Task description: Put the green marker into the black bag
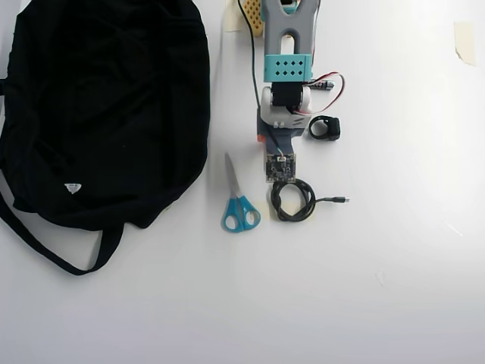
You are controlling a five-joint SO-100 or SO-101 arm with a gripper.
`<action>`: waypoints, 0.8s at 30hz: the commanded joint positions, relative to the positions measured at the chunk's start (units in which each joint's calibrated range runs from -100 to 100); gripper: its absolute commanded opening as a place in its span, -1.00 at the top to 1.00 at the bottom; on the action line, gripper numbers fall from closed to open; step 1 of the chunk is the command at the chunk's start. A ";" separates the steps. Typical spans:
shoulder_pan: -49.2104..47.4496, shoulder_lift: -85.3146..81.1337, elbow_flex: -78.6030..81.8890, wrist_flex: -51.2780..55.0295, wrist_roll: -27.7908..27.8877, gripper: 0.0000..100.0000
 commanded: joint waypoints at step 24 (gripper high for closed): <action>0.12 -3.12 -3.74 2.47 0.23 0.95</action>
